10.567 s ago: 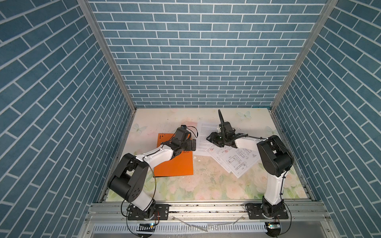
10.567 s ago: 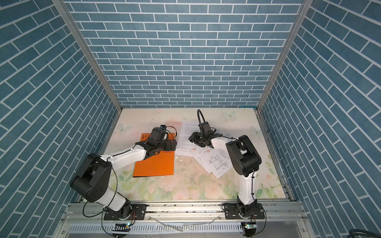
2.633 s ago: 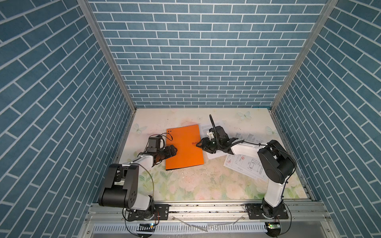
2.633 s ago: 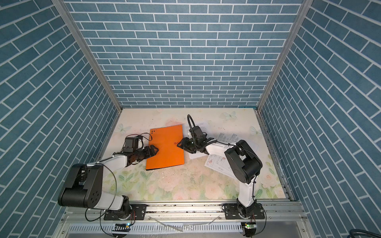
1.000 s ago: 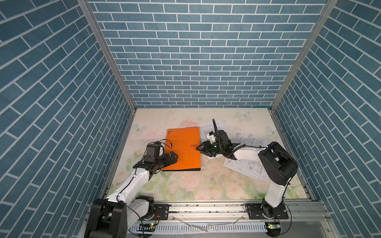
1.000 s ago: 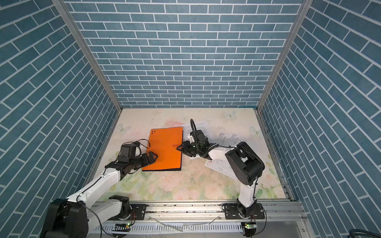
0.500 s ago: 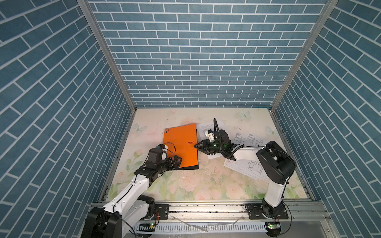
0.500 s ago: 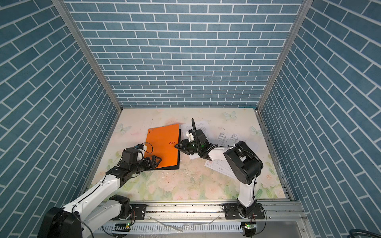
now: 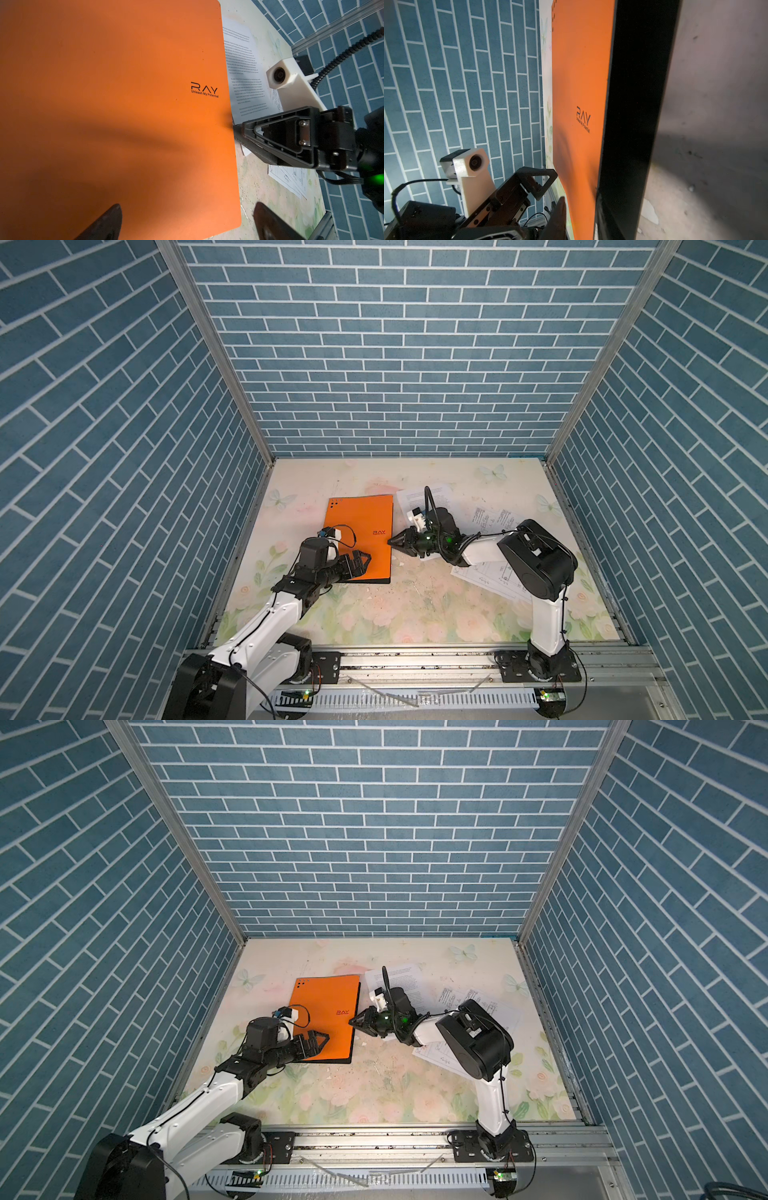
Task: Put the files into the folder
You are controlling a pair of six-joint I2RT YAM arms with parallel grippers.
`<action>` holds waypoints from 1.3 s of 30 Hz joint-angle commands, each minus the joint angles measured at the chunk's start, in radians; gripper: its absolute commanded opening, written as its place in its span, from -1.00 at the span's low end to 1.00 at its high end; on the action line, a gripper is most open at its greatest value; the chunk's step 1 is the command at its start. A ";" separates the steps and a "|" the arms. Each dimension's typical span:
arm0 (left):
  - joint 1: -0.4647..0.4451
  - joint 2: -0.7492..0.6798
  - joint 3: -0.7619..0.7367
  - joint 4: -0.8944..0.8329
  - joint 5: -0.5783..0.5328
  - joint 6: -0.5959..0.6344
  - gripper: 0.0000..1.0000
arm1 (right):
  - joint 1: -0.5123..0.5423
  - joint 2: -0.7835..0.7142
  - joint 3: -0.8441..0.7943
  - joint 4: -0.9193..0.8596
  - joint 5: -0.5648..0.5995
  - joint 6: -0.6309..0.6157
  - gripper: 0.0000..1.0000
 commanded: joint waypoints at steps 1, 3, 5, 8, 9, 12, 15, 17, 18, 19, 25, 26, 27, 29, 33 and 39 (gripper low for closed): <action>-0.009 -0.003 -0.010 0.005 0.007 -0.003 0.99 | 0.010 0.008 0.038 0.079 -0.020 0.034 -0.53; -0.013 -0.020 0.002 -0.032 -0.008 0.009 0.99 | 0.010 0.006 0.038 0.081 -0.020 0.036 -0.56; -0.014 -0.048 0.010 -0.077 -0.021 0.012 0.99 | 0.010 0.006 0.038 0.082 -0.018 0.038 -0.57; -0.017 -0.103 0.018 -0.148 -0.047 0.003 0.99 | 0.010 0.006 0.038 0.083 -0.012 0.037 -0.57; -0.019 -0.121 0.020 -0.176 -0.056 -0.001 0.99 | 0.010 0.006 0.041 0.083 -0.010 0.037 -0.57; -0.021 -0.180 0.025 -0.262 -0.081 -0.026 0.99 | 0.010 0.007 0.040 0.084 -0.008 0.038 -0.57; -0.027 -0.232 0.007 -0.311 -0.084 -0.085 0.99 | 0.010 0.002 0.038 0.085 -0.005 0.035 -0.57; -0.039 -0.265 -0.015 -0.323 -0.080 -0.146 0.99 | 0.010 -0.001 0.037 0.086 0.000 0.034 -0.56; -0.046 -0.281 -0.028 -0.324 -0.083 -0.170 0.99 | 0.010 -0.003 0.037 0.083 0.002 0.034 -0.57; -0.055 -0.300 -0.044 -0.324 -0.086 -0.204 0.99 | 0.009 -0.005 0.038 0.081 0.007 0.031 -0.57; -0.091 -0.436 -0.121 -0.332 -0.123 -0.357 0.99 | 0.010 -0.007 0.043 0.076 0.017 0.029 -0.57; -0.097 -0.455 -0.135 -0.324 -0.131 -0.384 0.99 | 0.010 -0.009 0.043 0.071 0.018 0.028 -0.57; -0.103 -0.468 -0.151 -0.309 -0.136 -0.409 0.99 | 0.010 -0.011 0.043 0.069 0.020 0.025 -0.57; -0.119 -0.486 -0.186 -0.263 -0.154 -0.468 0.99 | 0.010 -0.014 0.046 0.058 0.021 0.019 -0.57; -0.150 -0.459 -0.217 -0.185 -0.187 -0.517 0.98 | 0.010 -0.018 0.053 0.040 0.025 0.012 -0.57; -0.166 -0.296 -0.252 0.024 -0.183 -0.569 0.84 | 0.010 -0.024 0.058 0.025 0.027 0.006 -0.58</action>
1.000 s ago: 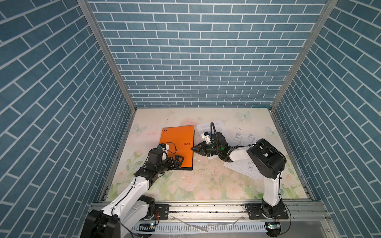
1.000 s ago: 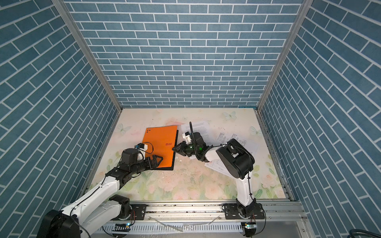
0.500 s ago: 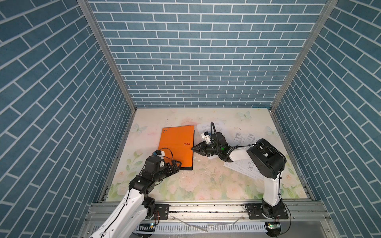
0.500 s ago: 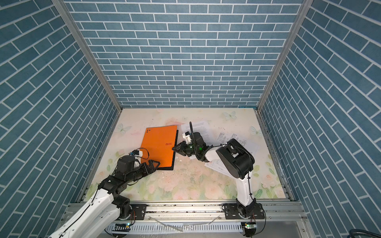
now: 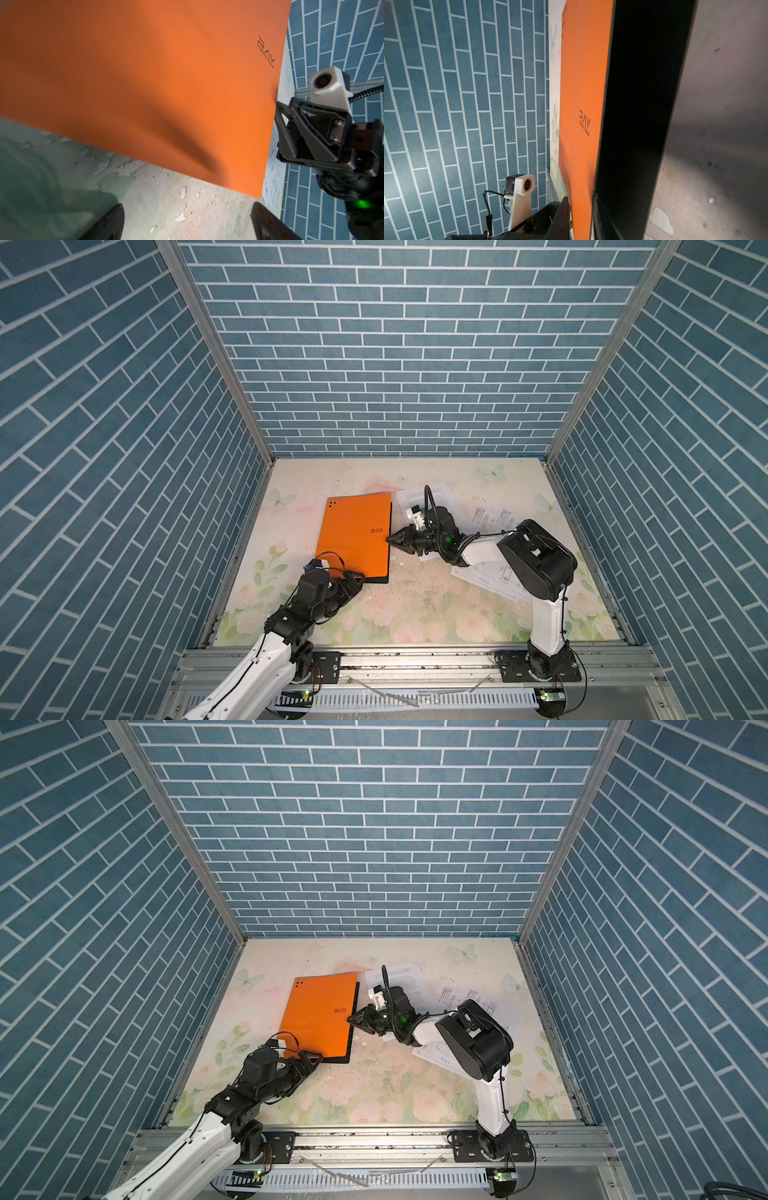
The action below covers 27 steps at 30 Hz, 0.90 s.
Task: Put the files into the folder
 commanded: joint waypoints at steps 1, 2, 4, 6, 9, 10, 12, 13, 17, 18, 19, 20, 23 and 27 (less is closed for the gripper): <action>-0.012 0.083 -0.017 0.161 -0.018 -0.046 0.81 | 0.005 -0.026 0.047 0.009 0.012 -0.009 -0.58; -0.014 0.103 -0.020 0.190 -0.019 -0.049 0.77 | 0.005 -0.029 0.044 0.008 0.015 -0.010 -0.58; -0.021 0.130 -0.021 0.235 -0.027 -0.060 0.74 | 0.005 -0.032 0.041 0.005 0.016 -0.011 -0.59; -0.027 0.151 -0.025 0.269 -0.034 -0.068 0.71 | 0.005 -0.034 0.041 0.005 0.017 -0.012 -0.59; -0.032 0.174 -0.035 0.307 -0.040 -0.080 0.65 | 0.005 -0.037 0.039 0.005 0.019 -0.012 -0.59; -0.034 0.178 -0.040 0.322 -0.041 -0.086 0.62 | 0.005 -0.037 0.038 0.005 0.018 -0.012 -0.59; -0.041 0.178 -0.049 0.340 -0.047 -0.098 0.59 | 0.005 -0.037 0.036 0.006 0.018 -0.012 -0.59; -0.045 0.174 -0.052 0.343 -0.052 -0.101 0.57 | 0.005 -0.037 0.037 0.006 0.019 -0.012 -0.60; -0.053 0.159 -0.058 0.335 -0.074 -0.107 0.57 | 0.006 -0.035 0.037 0.001 0.017 -0.013 -0.60; -0.053 0.156 -0.061 0.335 -0.076 -0.107 0.57 | 0.005 -0.035 0.038 -0.001 0.019 -0.013 -0.60; -0.053 0.151 -0.064 0.334 -0.077 -0.108 0.56 | 0.005 -0.035 0.038 -0.003 0.021 -0.014 -0.60; -0.053 0.147 -0.062 0.329 -0.077 -0.107 0.56 | 0.005 -0.035 0.036 -0.012 0.025 -0.017 -0.60; -0.054 0.118 -0.057 0.287 -0.081 -0.107 0.57 | 0.005 -0.040 0.035 -0.055 0.045 -0.035 -0.56; -0.053 0.033 -0.038 0.157 -0.108 -0.104 0.63 | 0.005 -0.053 0.031 -0.120 0.078 -0.066 -0.40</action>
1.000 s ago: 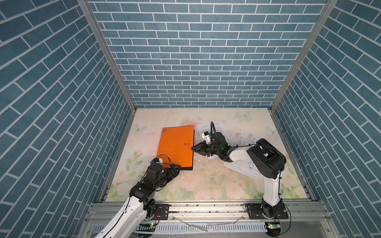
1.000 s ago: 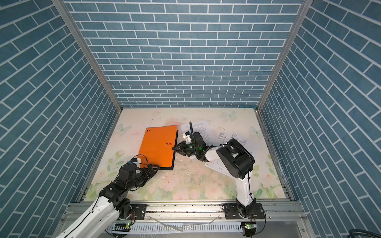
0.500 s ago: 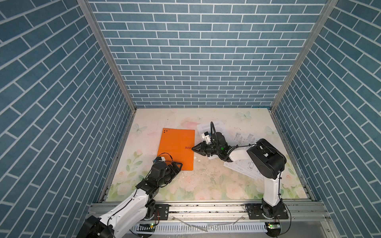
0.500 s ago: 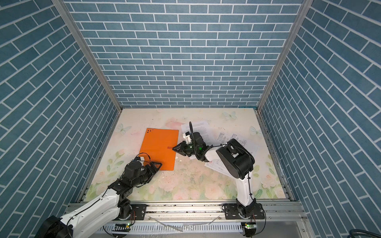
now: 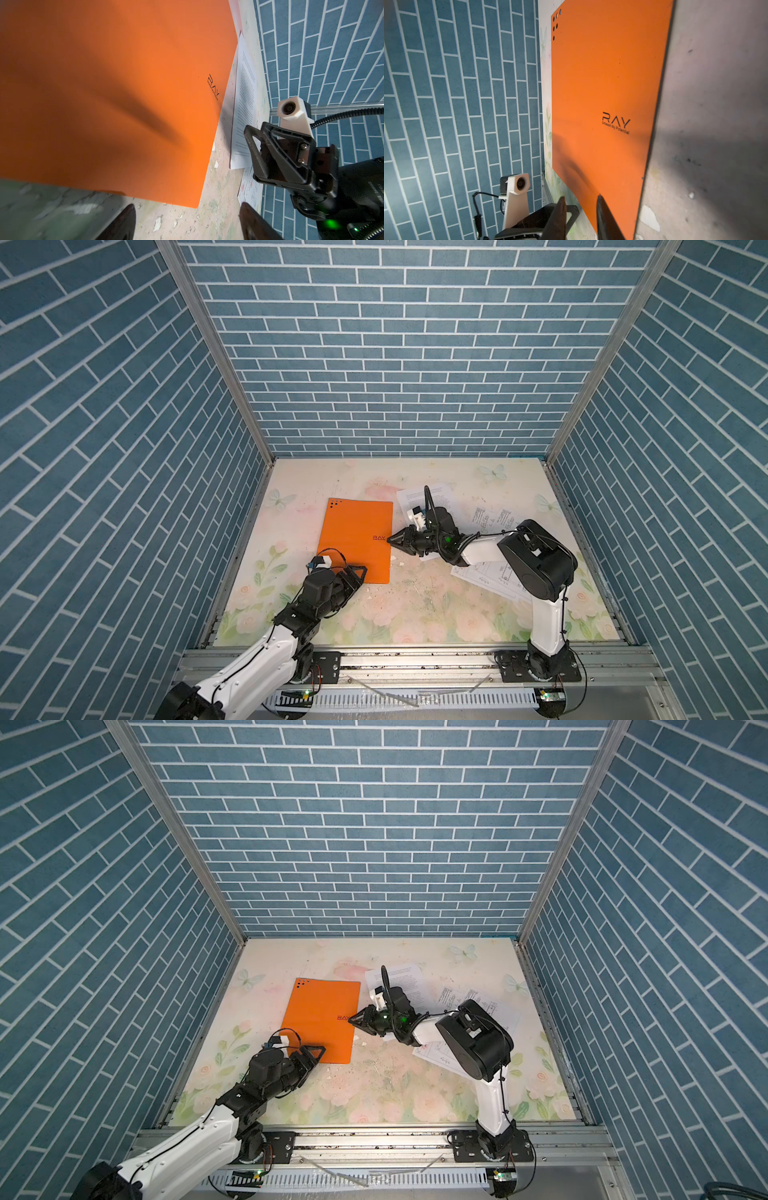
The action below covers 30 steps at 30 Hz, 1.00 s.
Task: Put the files into the folder
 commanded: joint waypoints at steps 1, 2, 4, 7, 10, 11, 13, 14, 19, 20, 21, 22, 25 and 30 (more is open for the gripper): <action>-0.007 -0.082 0.020 -0.155 -0.042 0.010 0.67 | 0.006 -0.052 0.030 -0.058 0.040 -0.047 -0.36; -0.006 -0.118 0.029 -0.211 -0.052 0.017 0.70 | 0.005 -0.056 0.029 -0.063 0.044 -0.052 -0.33; -0.006 -0.180 0.042 -0.312 -0.081 0.029 0.73 | 0.005 -0.062 0.030 -0.080 0.054 -0.066 -0.27; -0.005 -0.270 0.057 -0.432 -0.129 0.039 0.78 | 0.005 -0.064 0.037 -0.105 0.055 -0.084 -0.23; -0.003 -0.326 0.073 -0.524 -0.166 0.052 0.80 | 0.005 -0.061 0.041 -0.117 0.056 -0.095 -0.21; 0.000 -0.334 0.072 -0.538 -0.171 0.054 0.80 | 0.007 -0.058 0.044 -0.128 0.058 -0.101 -0.20; 0.014 -0.337 0.063 -0.538 -0.166 0.057 0.78 | 0.010 -0.052 0.053 -0.140 0.058 -0.110 -0.19; 0.024 -0.334 0.060 -0.533 -0.160 0.059 0.76 | 0.013 -0.050 0.056 -0.146 0.058 -0.113 -0.19; 0.110 -0.302 0.072 -0.519 -0.104 0.108 0.68 | 0.025 -0.041 0.062 -0.150 0.058 -0.120 -0.19; 0.129 -0.294 0.079 -0.519 -0.091 0.110 0.67 | 0.026 -0.040 0.060 -0.150 0.059 -0.120 -0.19; 0.143 -0.287 0.083 -0.517 -0.079 0.140 0.67 | 0.027 -0.039 0.059 -0.149 0.058 -0.119 -0.19; 0.157 -0.279 0.085 -0.512 -0.067 0.149 0.66 | 0.027 -0.040 0.058 -0.148 0.058 -0.121 -0.19; 0.187 -0.256 0.056 -0.441 -0.030 0.145 0.63 | 0.027 -0.039 0.056 -0.148 0.058 -0.122 -0.20; 0.210 -0.218 0.040 -0.356 -0.004 0.142 0.49 | 0.028 -0.036 0.056 -0.146 0.050 -0.123 -0.22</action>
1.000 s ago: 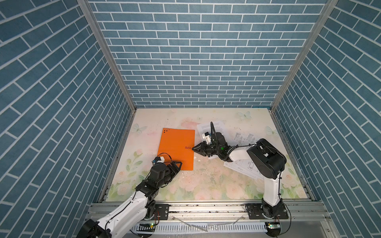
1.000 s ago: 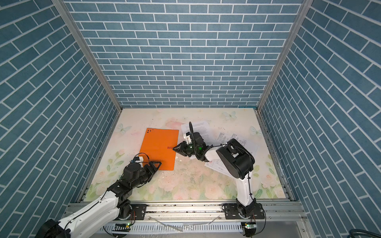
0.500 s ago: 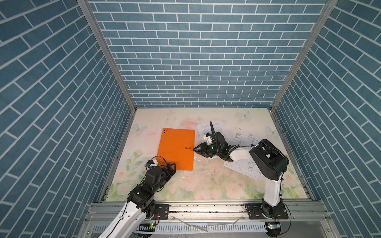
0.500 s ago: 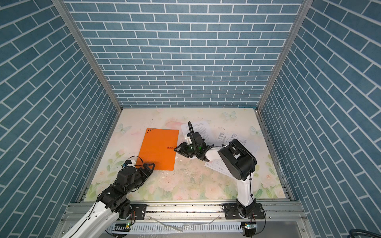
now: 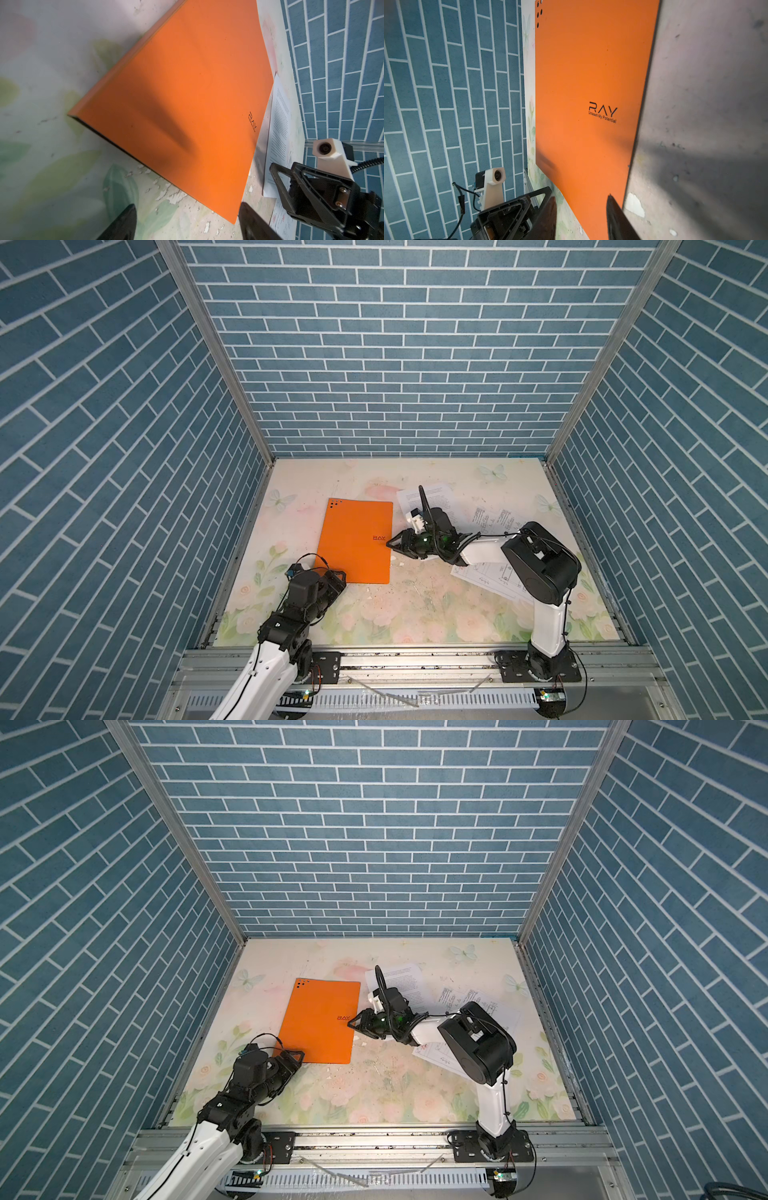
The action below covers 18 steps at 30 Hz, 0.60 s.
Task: Put the files into the folder
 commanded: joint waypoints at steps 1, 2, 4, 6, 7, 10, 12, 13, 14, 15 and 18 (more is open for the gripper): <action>0.011 0.006 -0.001 0.057 0.026 0.028 0.46 | 0.004 -0.004 0.034 -0.012 0.007 -0.019 -0.23; 0.011 0.004 0.006 0.049 0.026 0.033 0.44 | 0.004 -0.003 0.035 -0.011 0.009 -0.020 -0.24; 0.015 0.001 0.011 0.035 0.021 0.038 0.44 | 0.004 -0.001 0.034 -0.012 0.011 -0.019 -0.24; 0.020 0.002 -0.004 0.051 0.029 0.034 0.41 | 0.004 0.003 0.036 -0.010 0.010 -0.018 -0.24; 0.023 0.002 -0.017 0.064 0.036 0.030 0.39 | 0.005 0.004 0.036 -0.010 0.008 -0.017 -0.24; 0.030 0.003 -0.037 0.089 0.042 0.020 0.35 | 0.004 0.002 0.032 -0.012 0.008 -0.017 -0.24; 0.033 -0.001 -0.041 0.094 0.042 0.021 0.34 | 0.003 0.000 0.032 -0.016 0.008 -0.019 -0.24; 0.034 -0.004 -0.042 0.096 0.041 0.023 0.34 | 0.004 0.001 0.032 -0.016 0.007 -0.020 -0.24; 0.036 -0.005 -0.042 0.097 0.041 0.023 0.34 | 0.005 0.002 0.033 -0.018 0.009 -0.020 -0.24; 0.039 -0.004 -0.042 0.096 0.042 0.023 0.34 | 0.004 0.002 0.034 -0.018 0.009 -0.020 -0.24; 0.053 -0.001 -0.056 0.106 0.051 0.016 0.34 | 0.004 0.006 0.036 -0.017 0.009 -0.020 -0.24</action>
